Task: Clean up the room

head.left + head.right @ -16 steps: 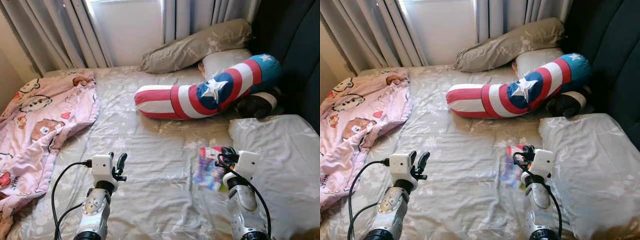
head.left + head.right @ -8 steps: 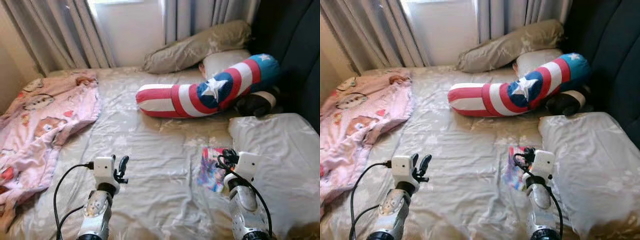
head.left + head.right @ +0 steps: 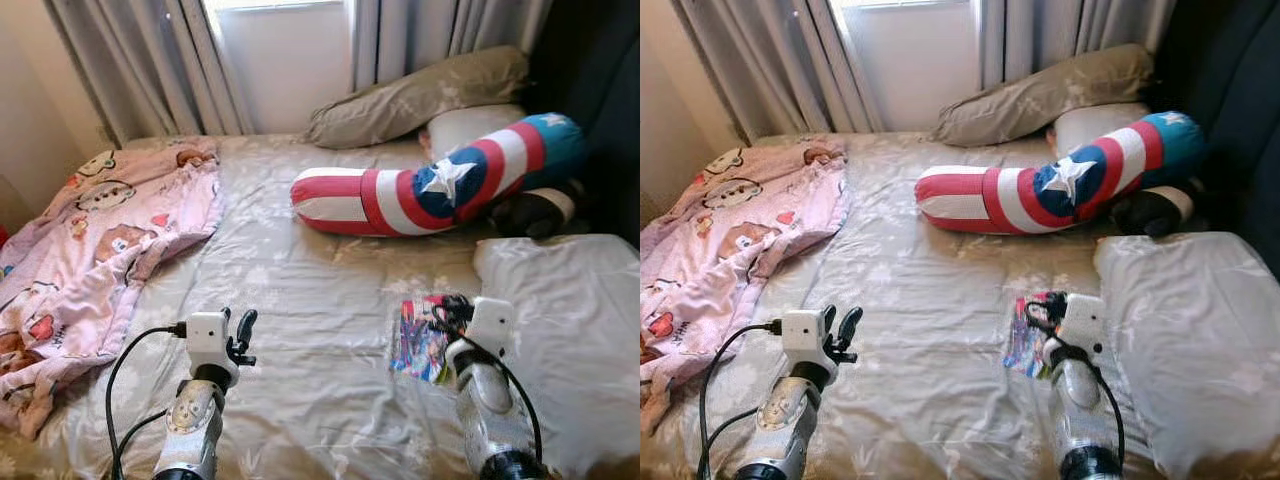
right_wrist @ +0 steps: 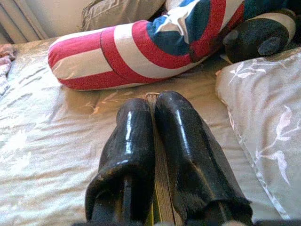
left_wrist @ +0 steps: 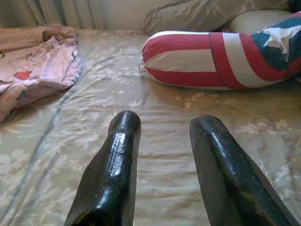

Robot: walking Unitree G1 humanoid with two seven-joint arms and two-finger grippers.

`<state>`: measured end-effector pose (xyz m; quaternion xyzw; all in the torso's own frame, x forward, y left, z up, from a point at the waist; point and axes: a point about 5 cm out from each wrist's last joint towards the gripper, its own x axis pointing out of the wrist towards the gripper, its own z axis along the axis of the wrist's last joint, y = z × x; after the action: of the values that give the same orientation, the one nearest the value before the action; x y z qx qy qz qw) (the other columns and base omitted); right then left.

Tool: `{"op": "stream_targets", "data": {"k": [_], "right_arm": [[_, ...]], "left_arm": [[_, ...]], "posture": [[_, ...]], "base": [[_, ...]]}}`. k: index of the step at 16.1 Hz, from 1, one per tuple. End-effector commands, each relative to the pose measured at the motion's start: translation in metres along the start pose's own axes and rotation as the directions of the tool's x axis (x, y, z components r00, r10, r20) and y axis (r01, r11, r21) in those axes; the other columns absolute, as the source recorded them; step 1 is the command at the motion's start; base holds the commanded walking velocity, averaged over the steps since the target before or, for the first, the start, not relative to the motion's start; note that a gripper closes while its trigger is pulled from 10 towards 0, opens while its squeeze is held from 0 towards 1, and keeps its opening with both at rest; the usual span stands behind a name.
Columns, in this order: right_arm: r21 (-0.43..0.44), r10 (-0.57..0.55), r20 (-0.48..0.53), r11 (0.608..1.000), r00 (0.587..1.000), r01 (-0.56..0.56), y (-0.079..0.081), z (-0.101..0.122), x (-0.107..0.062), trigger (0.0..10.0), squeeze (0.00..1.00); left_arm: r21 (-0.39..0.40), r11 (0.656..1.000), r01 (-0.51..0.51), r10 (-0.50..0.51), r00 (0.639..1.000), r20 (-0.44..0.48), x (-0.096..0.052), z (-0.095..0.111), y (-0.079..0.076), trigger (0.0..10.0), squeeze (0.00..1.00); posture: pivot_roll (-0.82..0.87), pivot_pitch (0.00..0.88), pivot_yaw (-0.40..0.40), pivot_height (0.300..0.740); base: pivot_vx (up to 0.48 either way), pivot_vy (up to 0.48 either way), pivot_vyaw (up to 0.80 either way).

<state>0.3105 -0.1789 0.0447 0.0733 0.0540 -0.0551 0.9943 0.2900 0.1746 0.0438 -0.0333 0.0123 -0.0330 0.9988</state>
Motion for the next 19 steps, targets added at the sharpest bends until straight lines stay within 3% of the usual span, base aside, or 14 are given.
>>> {"op": "stream_targets", "data": {"k": [1,5,9,19], "right_arm": [[0.010,-0.003,0.021,1.000,1.000,0.003,0.002,0.008,0.006,10.0,0.00],[-0.002,0.009,0.045,1.000,0.999,-0.009,0.005,0.009,0.006,10.0,0.00],[0.025,-0.036,0.056,0.999,0.998,0.035,-0.005,0.006,0.001,10.0,0.00],[0.303,-0.084,0.120,0.952,0.989,0.044,-0.005,0.034,0.023,10.0,0.00]], "left_arm": [[0.008,1.000,-0.012,0.012,1.000,-0.001,-0.002,0.002,0.006,10.0,0.00],[0.016,1.000,-0.018,0.018,1.000,-0.006,-0.003,0.002,0.010,10.0,0.00],[0.016,1.000,-0.018,0.019,1.000,-0.007,-0.005,0.002,0.010,10.0,0.00],[0.023,1.000,-0.019,0.020,1.000,-0.003,-0.007,0.004,0.012,10.0,0.00]], "posture": [[0.03,0.019,0.069,0.690],[0.04,0.028,0.075,0.651],[0.04,0.017,0.076,0.651],[0.06,0.000,0.073,0.651]], "base": [[0.000,0.000,0.00],[0.000,0.000,0.00],[0.000,0.000,0.00],[0.000,0.000,0.00]]}}
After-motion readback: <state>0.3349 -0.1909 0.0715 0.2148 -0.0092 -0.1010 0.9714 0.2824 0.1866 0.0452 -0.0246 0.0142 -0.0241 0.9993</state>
